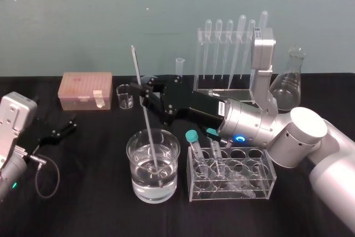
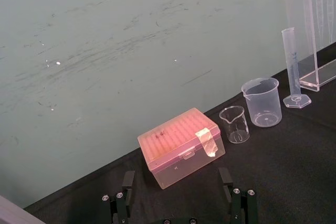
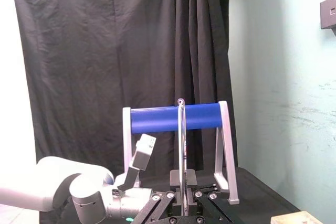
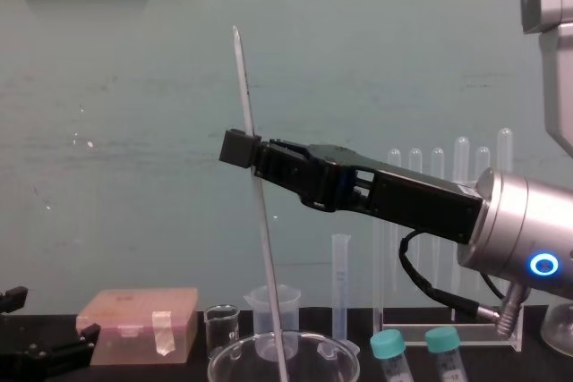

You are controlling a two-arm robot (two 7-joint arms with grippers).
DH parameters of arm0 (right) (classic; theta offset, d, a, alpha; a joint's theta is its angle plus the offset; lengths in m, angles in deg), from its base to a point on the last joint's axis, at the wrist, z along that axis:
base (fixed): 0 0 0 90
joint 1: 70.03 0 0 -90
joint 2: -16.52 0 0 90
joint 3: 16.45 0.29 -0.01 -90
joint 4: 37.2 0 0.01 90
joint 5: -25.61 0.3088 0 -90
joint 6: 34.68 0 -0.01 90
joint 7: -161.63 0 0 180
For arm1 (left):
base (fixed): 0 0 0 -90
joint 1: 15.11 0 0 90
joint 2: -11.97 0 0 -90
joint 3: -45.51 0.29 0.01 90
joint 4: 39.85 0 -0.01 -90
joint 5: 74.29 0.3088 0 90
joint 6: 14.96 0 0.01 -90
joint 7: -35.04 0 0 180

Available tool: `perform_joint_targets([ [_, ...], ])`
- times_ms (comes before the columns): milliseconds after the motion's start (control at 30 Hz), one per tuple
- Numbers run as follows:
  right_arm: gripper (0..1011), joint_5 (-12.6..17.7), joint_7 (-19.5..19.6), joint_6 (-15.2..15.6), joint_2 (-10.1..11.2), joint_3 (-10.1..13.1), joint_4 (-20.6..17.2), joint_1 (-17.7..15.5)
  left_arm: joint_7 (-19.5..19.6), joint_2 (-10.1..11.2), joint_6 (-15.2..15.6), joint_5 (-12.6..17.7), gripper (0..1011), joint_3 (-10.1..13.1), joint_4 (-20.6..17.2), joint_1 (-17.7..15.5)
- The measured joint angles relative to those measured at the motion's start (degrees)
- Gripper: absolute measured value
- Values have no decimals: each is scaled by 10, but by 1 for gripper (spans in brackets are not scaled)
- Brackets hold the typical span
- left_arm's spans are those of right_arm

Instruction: Hold the thermometer with one hand and immerse one end into the beaker, then reinsert it into the test tube rack.

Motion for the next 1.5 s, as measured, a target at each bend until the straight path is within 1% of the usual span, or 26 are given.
perform_joint_targets([
  [1500, 56, 3, -3, -1, -1, 1, 5, 0, 0, 0, 0, 0, 1008, 0, 0, 0],
])
